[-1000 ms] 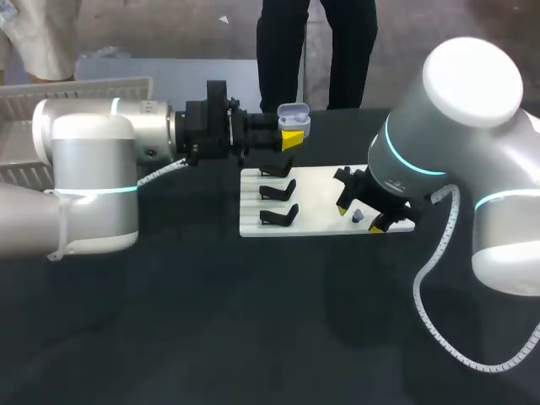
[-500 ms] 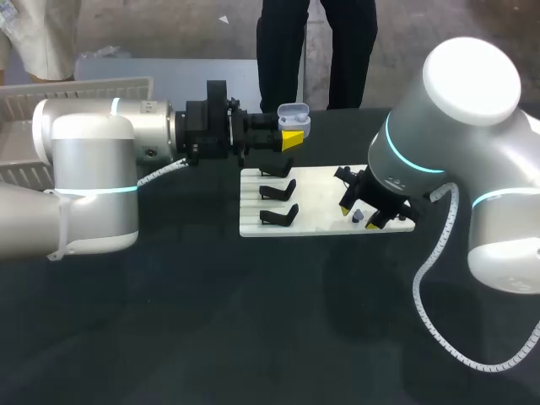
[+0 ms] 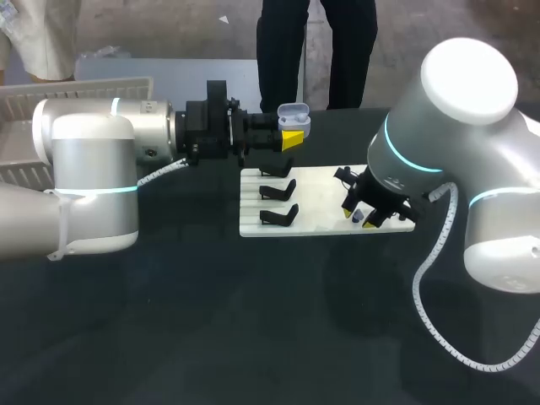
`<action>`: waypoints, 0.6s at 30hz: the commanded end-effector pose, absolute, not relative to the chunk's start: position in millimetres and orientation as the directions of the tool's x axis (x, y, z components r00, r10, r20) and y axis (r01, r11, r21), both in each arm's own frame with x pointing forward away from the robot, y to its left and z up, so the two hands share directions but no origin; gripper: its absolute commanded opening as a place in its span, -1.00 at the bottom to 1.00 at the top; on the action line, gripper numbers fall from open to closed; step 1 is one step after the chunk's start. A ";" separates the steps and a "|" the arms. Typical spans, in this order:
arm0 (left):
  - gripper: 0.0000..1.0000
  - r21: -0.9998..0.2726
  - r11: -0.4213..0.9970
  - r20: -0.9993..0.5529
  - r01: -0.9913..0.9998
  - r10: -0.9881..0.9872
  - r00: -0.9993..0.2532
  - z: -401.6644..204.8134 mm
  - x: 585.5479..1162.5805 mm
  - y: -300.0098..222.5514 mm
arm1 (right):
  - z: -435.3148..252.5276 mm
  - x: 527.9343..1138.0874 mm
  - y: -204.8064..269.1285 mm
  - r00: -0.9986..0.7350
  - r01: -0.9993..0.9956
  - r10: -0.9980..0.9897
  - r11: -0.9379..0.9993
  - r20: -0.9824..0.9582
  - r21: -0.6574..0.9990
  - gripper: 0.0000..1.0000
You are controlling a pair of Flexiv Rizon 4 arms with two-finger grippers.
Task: Pick up each earbud case from the left stands, insert the matching earbuds, close the lid, and place the case in the box.
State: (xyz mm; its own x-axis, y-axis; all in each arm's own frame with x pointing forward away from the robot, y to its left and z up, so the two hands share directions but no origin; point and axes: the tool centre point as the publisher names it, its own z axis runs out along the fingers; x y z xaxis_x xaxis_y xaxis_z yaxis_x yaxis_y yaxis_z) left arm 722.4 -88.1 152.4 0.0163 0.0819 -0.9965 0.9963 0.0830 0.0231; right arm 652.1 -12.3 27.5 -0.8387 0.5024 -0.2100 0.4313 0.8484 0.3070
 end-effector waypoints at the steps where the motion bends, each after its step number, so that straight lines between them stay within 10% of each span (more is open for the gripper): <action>1: -1.00 0.028 0.087 -0.997 0.996 0.077 0.021 151.2 721.7 -88.0 | 27.0 653.7 -12.3 -0.839 0.433 0.503 0.849 -0.210 0.305 -0.47; 9: -1.00 0.028 0.087 -0.997 0.996 0.077 0.021 151.2 721.7 -88.0 | 25.5 654.4 -12.7 -0.840 0.432 0.500 0.851 -0.210 0.298 -1.00; 18: -1.00 0.028 0.087 -0.997 0.996 0.077 0.021 151.2 721.7 -88.0 | 36.0 652.9 -13.3 -0.844 0.424 0.493 0.854 -0.212 0.301 -1.00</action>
State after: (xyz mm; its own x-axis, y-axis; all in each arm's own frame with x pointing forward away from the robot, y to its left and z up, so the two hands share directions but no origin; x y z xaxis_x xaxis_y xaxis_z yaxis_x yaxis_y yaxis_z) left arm 722.4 -88.1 152.4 0.0163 0.0819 -0.9965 0.9963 0.0831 0.0231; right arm 653.6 -12.3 30.3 -0.8424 0.4944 -0.2144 0.4233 0.8533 0.3046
